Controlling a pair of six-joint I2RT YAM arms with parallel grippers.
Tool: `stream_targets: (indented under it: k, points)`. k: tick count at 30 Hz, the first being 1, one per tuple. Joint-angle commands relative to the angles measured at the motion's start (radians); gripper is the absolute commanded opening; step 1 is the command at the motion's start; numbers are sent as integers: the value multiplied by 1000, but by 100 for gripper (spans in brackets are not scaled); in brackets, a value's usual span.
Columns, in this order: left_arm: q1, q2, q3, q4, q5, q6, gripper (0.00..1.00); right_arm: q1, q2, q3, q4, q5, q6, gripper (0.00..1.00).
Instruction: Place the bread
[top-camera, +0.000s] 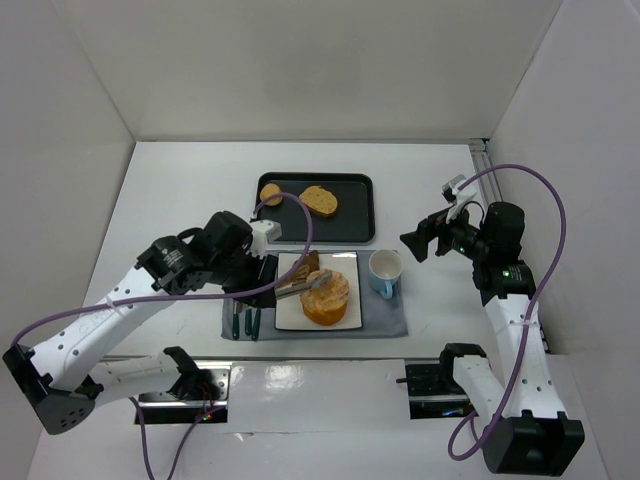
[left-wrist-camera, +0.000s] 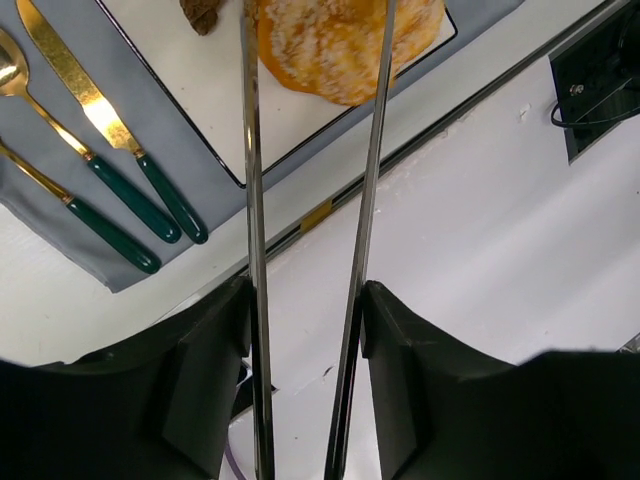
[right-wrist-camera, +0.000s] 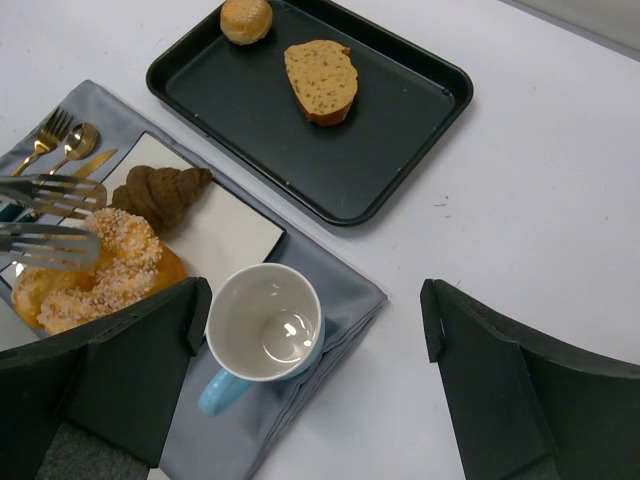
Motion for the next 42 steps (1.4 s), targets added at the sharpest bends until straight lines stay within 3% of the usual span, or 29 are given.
stream_targets:
  k: [1, 11, 17, 23, 27, 31, 42]
  points:
    - [-3, -38, 18, 34, 6, 7, 61, 4, 0, 11, 13, 0, -13, 99]
    - [-3, -81, 62, 12, -77, 7, 63, 4, 0, 11, 13, 0, -13, 99]
    - [7, -141, 58, 46, -296, -26, 63, 4, 0, 11, 13, 0, -13, 99]
    - [154, -140, -111, 237, -486, -17, 63, 4, 0, 11, 13, 0, -13, 99]
    - [390, -68, -137, 340, -435, 36, 62, 4, -9, 11, 13, 0, -13, 99]
    - [536, 29, -125, 394, -413, 57, 62, 4, -9, 11, 13, -9, -13, 99]
    - [750, 376, -88, 439, -451, 57, 61, 4, -18, 11, 13, -9, -13, 99]
